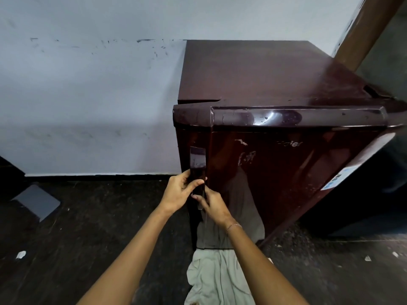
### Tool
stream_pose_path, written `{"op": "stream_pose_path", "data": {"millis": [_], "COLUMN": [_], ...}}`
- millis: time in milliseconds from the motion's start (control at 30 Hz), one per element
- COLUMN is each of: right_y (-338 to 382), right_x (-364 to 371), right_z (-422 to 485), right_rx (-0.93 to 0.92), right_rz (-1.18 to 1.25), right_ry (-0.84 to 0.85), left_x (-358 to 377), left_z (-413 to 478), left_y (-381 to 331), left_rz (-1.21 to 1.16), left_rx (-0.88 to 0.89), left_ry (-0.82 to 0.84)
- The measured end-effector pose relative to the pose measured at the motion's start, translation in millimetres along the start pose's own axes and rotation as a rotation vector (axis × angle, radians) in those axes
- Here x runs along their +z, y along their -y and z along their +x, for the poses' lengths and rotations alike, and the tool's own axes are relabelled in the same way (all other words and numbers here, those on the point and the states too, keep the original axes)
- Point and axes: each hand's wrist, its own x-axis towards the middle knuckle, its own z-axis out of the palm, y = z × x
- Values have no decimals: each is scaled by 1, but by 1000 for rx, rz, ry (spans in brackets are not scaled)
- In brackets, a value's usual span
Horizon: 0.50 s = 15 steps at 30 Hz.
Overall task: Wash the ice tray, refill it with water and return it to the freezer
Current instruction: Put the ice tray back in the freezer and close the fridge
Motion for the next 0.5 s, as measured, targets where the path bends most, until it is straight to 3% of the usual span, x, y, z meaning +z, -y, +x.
{"op": "stream_pose_path", "data": {"millis": [300, 500], "right_y": [0, 13], "right_x": [4, 5], "right_z": [-3, -10], "right_rx": [24, 139], "right_rz": [50, 179], "right_ry": [-32, -49], "left_x": [7, 20], "left_z": [-6, -15], "left_y": [0, -2], "left_rz": [-32, -15], "left_rx": [1, 28], "left_ry": [-74, -178]}}
